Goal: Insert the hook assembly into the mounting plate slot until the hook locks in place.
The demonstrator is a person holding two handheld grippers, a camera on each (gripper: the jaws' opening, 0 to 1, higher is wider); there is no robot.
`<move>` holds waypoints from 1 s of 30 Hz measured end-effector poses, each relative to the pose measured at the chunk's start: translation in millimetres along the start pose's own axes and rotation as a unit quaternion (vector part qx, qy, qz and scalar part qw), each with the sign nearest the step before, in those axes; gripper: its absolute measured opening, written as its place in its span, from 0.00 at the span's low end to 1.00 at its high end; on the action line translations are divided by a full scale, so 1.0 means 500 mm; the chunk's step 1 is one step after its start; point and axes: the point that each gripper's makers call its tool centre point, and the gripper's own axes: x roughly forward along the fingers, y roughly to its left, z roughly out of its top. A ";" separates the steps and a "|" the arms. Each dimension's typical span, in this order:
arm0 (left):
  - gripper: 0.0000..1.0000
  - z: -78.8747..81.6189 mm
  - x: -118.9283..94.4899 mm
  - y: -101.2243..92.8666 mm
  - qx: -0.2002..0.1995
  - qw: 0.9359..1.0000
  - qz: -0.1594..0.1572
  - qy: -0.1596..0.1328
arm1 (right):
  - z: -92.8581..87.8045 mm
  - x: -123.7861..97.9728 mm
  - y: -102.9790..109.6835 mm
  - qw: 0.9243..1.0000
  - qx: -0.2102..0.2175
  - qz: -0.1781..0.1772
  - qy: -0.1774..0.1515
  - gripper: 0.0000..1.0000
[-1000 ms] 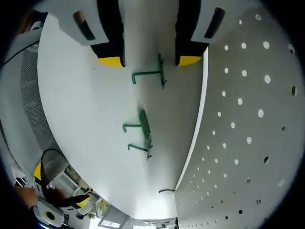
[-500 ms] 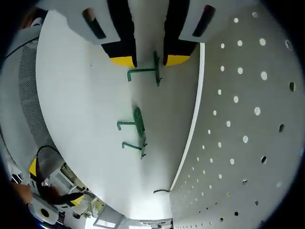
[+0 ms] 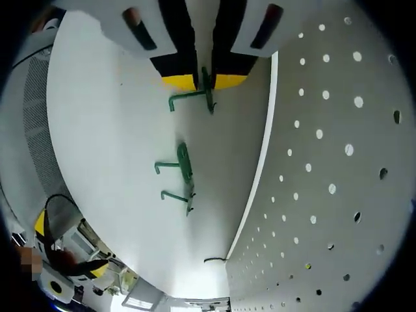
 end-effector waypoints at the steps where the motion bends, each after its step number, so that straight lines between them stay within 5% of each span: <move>1: 0.05 0.001 0.000 -0.001 0.001 1.000 -0.001 0.000 | 0.000 0.000 0.000 1.000 0.000 0.000 0.000 0.74; 22: 0.02 0.002 0.002 0.002 0.003 1.000 0.008 -0.006 | 0.000 0.000 -0.002 1.000 0.002 -0.001 0.000 0.73; 30: 0.02 0.015 -0.015 0.012 -0.017 0.998 0.021 -0.050 | 0.001 -0.001 -0.007 1.000 0.007 -0.004 -0.003 0.73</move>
